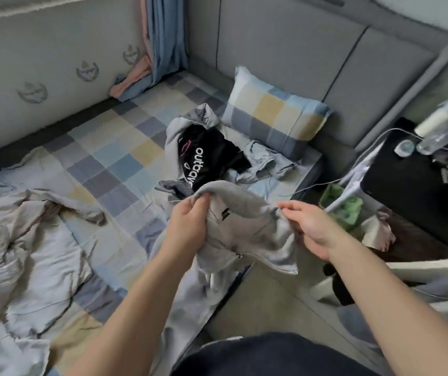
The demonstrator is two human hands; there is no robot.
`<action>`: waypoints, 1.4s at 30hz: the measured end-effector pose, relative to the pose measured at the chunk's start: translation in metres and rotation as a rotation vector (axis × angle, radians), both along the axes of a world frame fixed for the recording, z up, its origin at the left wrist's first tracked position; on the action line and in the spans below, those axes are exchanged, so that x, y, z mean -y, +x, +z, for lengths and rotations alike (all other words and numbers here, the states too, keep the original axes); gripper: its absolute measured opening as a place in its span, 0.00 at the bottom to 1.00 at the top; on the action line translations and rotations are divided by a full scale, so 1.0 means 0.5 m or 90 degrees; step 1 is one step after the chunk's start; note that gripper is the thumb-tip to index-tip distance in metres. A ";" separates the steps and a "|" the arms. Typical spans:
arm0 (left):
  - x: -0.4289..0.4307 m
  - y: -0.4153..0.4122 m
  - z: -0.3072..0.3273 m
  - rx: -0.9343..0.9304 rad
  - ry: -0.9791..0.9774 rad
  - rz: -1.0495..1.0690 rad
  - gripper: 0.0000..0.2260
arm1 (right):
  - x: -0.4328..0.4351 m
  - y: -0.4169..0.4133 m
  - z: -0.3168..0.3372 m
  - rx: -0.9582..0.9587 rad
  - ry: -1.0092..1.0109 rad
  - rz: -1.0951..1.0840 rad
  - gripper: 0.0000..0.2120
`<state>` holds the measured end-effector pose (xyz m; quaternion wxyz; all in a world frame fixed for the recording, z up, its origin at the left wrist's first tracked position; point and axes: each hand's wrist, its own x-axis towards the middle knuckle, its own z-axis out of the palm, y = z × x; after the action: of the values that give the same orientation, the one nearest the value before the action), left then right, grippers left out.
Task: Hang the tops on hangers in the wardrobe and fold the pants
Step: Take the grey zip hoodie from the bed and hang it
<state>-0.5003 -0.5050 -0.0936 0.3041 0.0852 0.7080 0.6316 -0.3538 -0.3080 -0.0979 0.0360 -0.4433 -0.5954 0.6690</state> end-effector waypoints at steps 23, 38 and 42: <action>-0.426 0.908 0.184 0.040 0.131 -0.617 0.14 | -0.051 1.096 0.135 0.025 0.364 -0.457 0.09; -0.704 1.524 0.491 -0.035 0.399 -0.900 0.15 | -0.045 1.577 0.478 0.057 0.664 -0.957 0.08; -0.776 1.661 0.615 -0.038 0.486 -0.941 0.14 | -0.068 1.662 0.593 0.135 0.757 -1.010 0.10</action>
<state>0.3304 -0.1168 0.2138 0.5716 0.6423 0.2148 0.4632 0.4773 -0.2741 0.1984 0.6354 -0.6804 -0.3652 0.0011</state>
